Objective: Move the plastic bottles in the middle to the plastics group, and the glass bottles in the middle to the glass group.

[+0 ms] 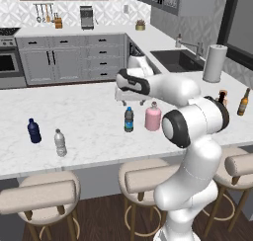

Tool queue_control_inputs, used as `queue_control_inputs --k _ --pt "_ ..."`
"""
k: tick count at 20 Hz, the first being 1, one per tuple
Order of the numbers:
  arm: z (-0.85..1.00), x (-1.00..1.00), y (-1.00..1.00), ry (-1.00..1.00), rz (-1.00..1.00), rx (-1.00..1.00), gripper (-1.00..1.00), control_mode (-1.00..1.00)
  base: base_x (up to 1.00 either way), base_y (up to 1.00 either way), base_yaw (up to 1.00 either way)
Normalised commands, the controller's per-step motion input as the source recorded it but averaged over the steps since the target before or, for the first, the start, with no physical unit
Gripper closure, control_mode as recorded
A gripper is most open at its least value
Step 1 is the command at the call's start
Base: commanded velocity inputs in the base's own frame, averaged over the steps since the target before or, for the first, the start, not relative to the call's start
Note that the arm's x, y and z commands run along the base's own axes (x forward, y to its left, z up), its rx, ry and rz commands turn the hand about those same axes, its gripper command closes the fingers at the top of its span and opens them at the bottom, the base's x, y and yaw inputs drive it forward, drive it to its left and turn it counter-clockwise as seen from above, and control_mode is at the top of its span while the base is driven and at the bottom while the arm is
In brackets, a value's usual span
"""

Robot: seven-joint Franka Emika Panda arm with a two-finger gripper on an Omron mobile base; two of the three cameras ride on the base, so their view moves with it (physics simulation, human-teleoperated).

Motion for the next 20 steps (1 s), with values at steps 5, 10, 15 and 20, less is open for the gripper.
queue_control_inputs --k 5,10,15,20 --pt "-0.56 0.37 0.00 -0.01 0.01 0.00 -1.00 -1.00 0.00 0.00 0.00" --pt "-0.36 0.27 0.00 -0.10 0.02 0.00 -1.00 -1.00 0.00 0.00 0.00" --pt "-0.24 0.23 0.01 -0.10 0.03 0.00 -1.00 -1.00 0.00 0.00 0.00" --pt "-0.11 0.12 0.01 -0.01 0.03 0.00 -1.00 -1.00 0.00 0.00 0.00"
